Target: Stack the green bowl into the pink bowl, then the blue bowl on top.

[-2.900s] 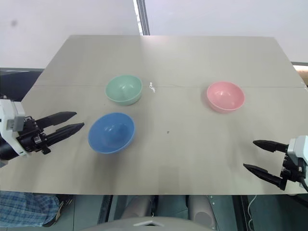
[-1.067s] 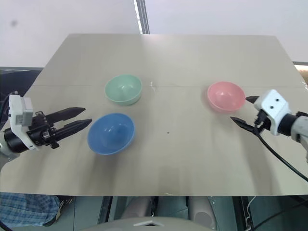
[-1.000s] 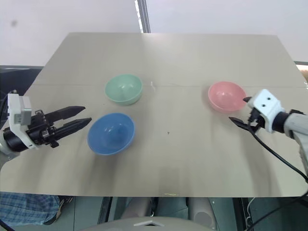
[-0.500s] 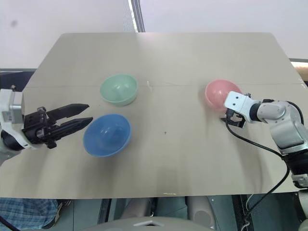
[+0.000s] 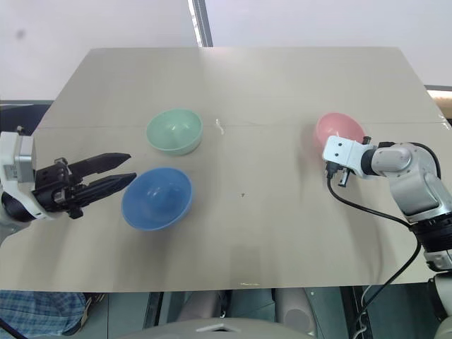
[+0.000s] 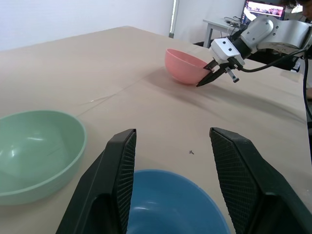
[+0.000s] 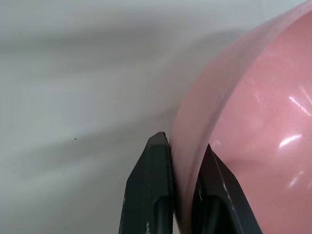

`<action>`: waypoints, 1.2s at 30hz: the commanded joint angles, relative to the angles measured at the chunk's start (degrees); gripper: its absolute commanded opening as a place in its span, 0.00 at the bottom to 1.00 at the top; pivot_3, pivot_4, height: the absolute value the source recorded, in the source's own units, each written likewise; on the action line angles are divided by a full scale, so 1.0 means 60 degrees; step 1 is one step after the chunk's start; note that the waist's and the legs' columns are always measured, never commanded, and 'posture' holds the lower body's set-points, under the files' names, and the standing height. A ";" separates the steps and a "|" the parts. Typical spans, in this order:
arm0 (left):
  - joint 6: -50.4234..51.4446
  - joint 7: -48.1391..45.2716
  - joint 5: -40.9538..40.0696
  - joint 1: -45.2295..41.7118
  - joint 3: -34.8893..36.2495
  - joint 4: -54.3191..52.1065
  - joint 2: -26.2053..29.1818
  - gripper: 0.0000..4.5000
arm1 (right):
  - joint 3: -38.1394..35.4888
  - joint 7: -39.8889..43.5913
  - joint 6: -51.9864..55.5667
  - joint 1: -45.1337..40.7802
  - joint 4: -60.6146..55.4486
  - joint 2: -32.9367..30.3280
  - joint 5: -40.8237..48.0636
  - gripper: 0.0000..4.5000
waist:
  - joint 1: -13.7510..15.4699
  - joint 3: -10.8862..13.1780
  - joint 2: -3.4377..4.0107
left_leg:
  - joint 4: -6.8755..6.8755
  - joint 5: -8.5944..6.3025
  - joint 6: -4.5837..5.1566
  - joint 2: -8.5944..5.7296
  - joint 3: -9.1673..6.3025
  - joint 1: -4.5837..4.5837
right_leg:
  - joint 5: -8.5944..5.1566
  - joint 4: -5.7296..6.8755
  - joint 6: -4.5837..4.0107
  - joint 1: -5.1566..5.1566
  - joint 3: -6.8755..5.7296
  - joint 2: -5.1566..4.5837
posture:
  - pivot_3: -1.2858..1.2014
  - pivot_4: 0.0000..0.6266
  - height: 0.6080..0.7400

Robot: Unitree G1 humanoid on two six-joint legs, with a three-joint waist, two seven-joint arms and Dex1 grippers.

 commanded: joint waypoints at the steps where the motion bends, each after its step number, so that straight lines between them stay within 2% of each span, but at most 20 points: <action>1: -0.0188 -0.0047 -0.0004 -0.0037 0.0145 -0.0108 0.0045 0.57 | -0.0236 0.0745 -0.0766 0.0155 -0.1771 -0.0247 0.0642 0.02 | -0.0007 0.0000 0.0000 | -0.0002 0.0000 0.0000 0.0002 -0.0003 0.0001 | 0.0000 -0.0001 0.0000 0.0001 0.0000 0.0002 | 0.52 0.24 1.00; 5: -0.0227 -0.0101 0.0058 -0.0041 0.0055 -0.0056 0.0041 0.57 | 0.0054 0.1498 -0.0671 0.0664 -0.4103 -0.0687 0.0713 0.02 | 0.0044 0.0000 0.0001 | -0.0002 0.0000 0.0000 0.0000 -0.0018 -0.0013 | 0.0000 -0.0007 0.0000 -0.0001 -0.0014 -0.0003 | 0.52 0.24 1.00; 9: -0.0221 -0.0159 0.0100 -0.0181 -0.0089 0.0075 0.0110 0.57 | 0.0623 0.1923 0.0240 0.0822 -0.5426 -0.0630 0.0771 0.02 | 0.0043 -0.0002 -0.0004 | 0.0021 0.0000 0.0000 -0.0003 -0.0020 -0.0014 | 0.0001 -0.0001 0.0001 0.0005 -0.0017 -0.0006 | 0.52 0.24 1.00; 11: -0.0220 -0.0207 0.0127 -0.0230 -0.0114 0.0139 0.0135 0.57 | 0.0762 0.2151 0.0506 0.1017 -0.5912 -0.0725 0.0904 0.02 | 0.0047 -0.0002 -0.0003 | 0.0027 0.0000 0.0000 -0.0004 -0.0023 -0.0011 | 0.0001 0.0009 0.0001 0.0006 -0.0018 -0.0003 | 0.52 0.24 1.00; 15: -0.0182 -0.0373 0.0217 -0.0410 -0.0223 0.0342 0.0243 0.57 | 0.1478 0.1891 0.1067 0.0664 -0.5955 -0.0404 -0.0059 0.02 | 0.0040 -0.0002 -0.0003 | 0.0034 0.0000 0.0000 -0.0004 -0.0031 -0.0010 | 0.0001 0.0011 0.0001 0.0011 -0.0027 0.0000 | 0.52 0.24 1.00; 17: -0.0192 -0.0361 0.0285 -0.0513 -0.0299 0.0372 0.0256 0.57 | 0.1662 0.1867 0.1093 0.0473 -0.5917 -0.0268 -0.0291 0.20 | 0.0035 -0.0002 -0.0003 | 0.0040 0.0000 0.0000 -0.0008 -0.0027 -0.0007 | 0.0001 0.0015 0.0001 0.0013 -0.0024 -0.0002 | 0.52 0.24 1.00; 18: -0.0160 -0.0324 0.0274 -0.0574 -0.0332 0.0356 0.0273 0.57 | 0.1773 0.1853 0.1237 0.0354 -0.5907 -0.0149 -0.0408 0.26 | 0.0036 -0.0002 -0.0003 | 0.0040 0.0000 0.0000 -0.0008 -0.0028 -0.0006 | 0.0001 0.0016 0.0001 0.0013 -0.0024 -0.0001 | 0.52 0.24 1.00; 22: -0.0025 -0.0180 0.0198 -0.0734 -0.0396 0.0260 0.0321 0.57 | 0.1920 0.1665 0.1679 -0.0028 -0.5814 0.0362 -0.0672 0.66 | 0.0038 -0.0002 -0.0004 | 0.0036 0.0000 -0.0001 -0.0006 -0.0034 -0.0008 | 0.0001 0.0014 0.0000 0.0010 -0.0027 0.0000 | 0.52 0.24 1.00; 23: -0.0011 -0.0163 0.0192 -0.0749 -0.0399 0.0249 0.0328 0.57 | 0.1920 0.1675 0.1720 -0.0082 -0.5790 0.0406 -0.0716 0.71 | 0.0033 -0.0002 -0.0004 | 0.0036 0.0000 -0.0001 -0.0006 -0.0035 -0.0009 | 0.0001 0.0012 0.0000 0.0011 -0.0028 0.0000 | 0.52 0.24 1.00; 25: 0.0047 -0.0112 0.0166 -0.0792 -0.0396 0.0208 0.0341 0.57 | 0.1843 0.1851 0.1712 -0.0105 -0.5820 0.0338 -0.0640 0.71 | 0.0036 -0.0002 -0.0004 | 0.0037 0.0000 -0.0001 -0.0007 -0.0032 -0.0011 | 0.0001 0.0013 0.0000 0.0008 -0.0025 -0.0003 | 0.52 0.24 1.00; 29: 0.0113 0.0003 0.0130 -0.0856 -0.0385 0.0144 0.0355 0.57 | 0.0894 0.2293 0.2532 -0.0153 -0.6253 0.0242 0.0553 0.71 | 0.0043 -0.0002 -0.0004 | 0.0036 0.0000 0.0000 -0.0007 -0.0038 -0.0014 | 0.0001 0.0011 0.0000 0.0009 -0.0029 -0.0004 | 0.52 0.24 1.00; 33: 0.0135 0.0056 0.0126 -0.0835 -0.0347 0.0099 0.0334 0.57 | -0.0761 0.2733 0.4149 -0.0030 -0.6707 0.0155 0.2578 0.71 | 0.0048 -0.0002 -0.0004 | 0.0036 0.0000 0.0000 -0.0007 -0.0040 -0.0013 | 0.0001 0.0012 0.0000 0.0011 -0.0030 -0.0004 | 0.52 0.24 1.00; 36: 0.0134 0.0060 0.0154 -0.0796 -0.0307 0.0103 0.0318 0.57 | -0.3160 0.3467 0.5172 0.0777 -0.6633 -0.0162 0.4702 0.71 | 0.0107 -0.0002 -0.0004 | 0.0035 -0.0001 0.0001 -0.0007 -0.0046 -0.0015 | 0.0001 0.0007 0.0000 0.0014 -0.0036 -0.0007 | 0.52 0.24 1.00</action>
